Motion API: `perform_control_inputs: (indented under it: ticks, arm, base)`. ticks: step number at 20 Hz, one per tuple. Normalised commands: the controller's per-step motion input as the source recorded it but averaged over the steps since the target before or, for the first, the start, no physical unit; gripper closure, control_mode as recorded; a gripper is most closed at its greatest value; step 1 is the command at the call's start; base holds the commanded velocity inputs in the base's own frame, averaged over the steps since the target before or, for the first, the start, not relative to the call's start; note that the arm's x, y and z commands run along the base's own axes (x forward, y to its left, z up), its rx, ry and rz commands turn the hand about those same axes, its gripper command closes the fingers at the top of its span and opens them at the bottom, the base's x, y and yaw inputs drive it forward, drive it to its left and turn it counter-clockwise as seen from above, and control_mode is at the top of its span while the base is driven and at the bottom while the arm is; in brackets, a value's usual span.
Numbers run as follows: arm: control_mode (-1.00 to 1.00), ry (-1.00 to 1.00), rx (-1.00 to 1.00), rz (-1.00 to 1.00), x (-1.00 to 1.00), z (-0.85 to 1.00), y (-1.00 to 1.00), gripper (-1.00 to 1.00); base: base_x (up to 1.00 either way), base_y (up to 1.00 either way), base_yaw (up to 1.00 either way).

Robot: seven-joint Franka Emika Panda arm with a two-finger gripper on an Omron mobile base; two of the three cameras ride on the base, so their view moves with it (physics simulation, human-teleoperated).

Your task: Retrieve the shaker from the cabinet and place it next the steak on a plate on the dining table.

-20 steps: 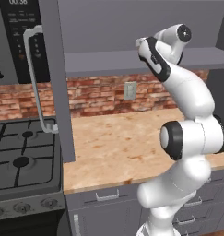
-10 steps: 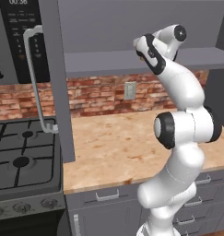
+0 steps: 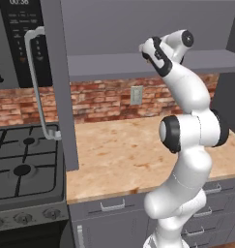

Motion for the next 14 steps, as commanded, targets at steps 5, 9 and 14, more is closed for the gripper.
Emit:
perform_control_inputs:
  ticks: [5, 9, 14]
  arm:
    - [-1.0, -0.07, 0.0, 0.04, -0.27, -0.08, 0.0, 1.0]
    - [-1.0, -0.13, 0.0, 0.01, -0.99, 0.0, 0.0, 1.0]
    - [-1.0, -0.08, 0.0, 0.0, -1.0, 0.03, 0.0, 1.0]
  base:
    - [0.0, 0.0, 0.0]
    - [0.0, 0.0, 0.0]
    - [0.0, 0.0, 0.0]
